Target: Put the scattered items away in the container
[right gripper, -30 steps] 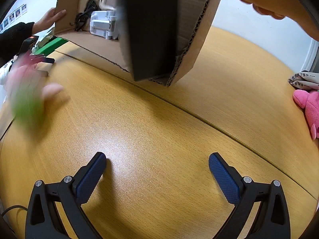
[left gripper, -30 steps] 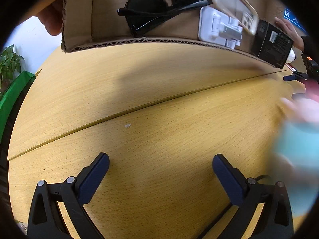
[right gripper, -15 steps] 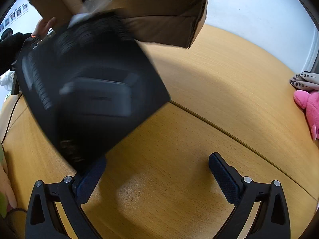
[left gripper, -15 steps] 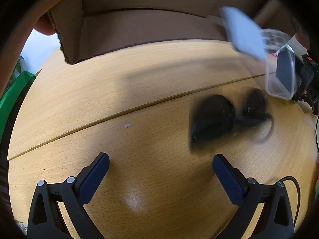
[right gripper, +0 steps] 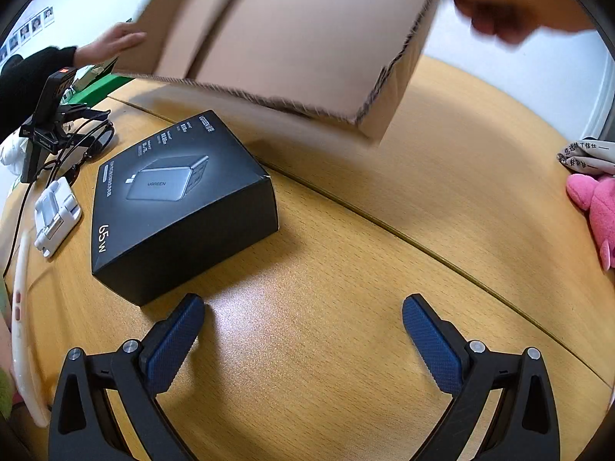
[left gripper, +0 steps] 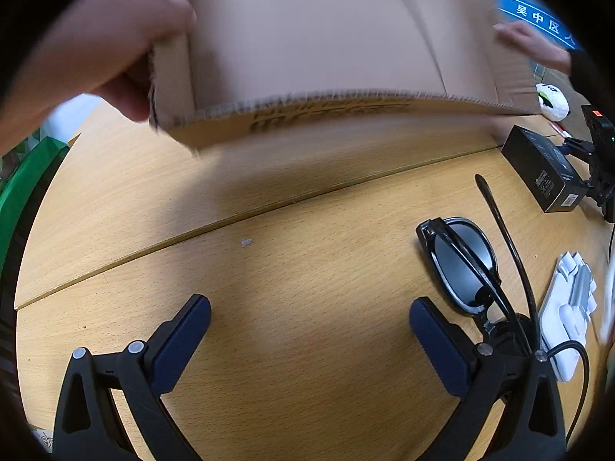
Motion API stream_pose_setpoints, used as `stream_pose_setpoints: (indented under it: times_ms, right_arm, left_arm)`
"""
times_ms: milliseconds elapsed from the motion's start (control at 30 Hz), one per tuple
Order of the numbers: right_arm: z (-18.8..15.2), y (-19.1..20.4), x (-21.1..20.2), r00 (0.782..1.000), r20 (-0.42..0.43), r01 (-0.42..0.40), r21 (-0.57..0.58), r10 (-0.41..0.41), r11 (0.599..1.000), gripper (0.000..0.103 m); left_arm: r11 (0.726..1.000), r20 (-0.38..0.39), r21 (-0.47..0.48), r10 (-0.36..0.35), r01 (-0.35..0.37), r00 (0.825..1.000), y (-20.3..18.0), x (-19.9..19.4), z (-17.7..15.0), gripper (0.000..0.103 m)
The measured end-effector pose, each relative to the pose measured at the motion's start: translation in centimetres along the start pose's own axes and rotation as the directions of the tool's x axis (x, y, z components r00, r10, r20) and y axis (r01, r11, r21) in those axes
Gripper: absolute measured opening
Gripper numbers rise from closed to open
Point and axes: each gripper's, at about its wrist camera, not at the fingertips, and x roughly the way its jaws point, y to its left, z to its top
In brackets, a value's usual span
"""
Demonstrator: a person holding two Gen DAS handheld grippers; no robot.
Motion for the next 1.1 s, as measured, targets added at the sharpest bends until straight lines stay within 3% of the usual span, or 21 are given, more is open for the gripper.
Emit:
stream_pose_setpoints:
  times_ms: [167, 1100]
  right_arm:
    - [0.3, 0.2, 0.5, 1.000, -0.001, -0.001, 0.000, 0.001, 1.000, 0.103]
    - [-0.1, -0.4, 0.0, 1.000, 0.000, -0.006, -0.005, 0.006, 1.000, 0.103]
  left_arm:
    - [0.999, -0.002, 0.038, -0.032, 0.032, 0.999, 0.2, 0.4, 0.9, 0.103]
    - [0.999, 0.000, 0.044, -0.031, 0.031, 1.000, 0.8, 0.8, 1.3, 0.103]
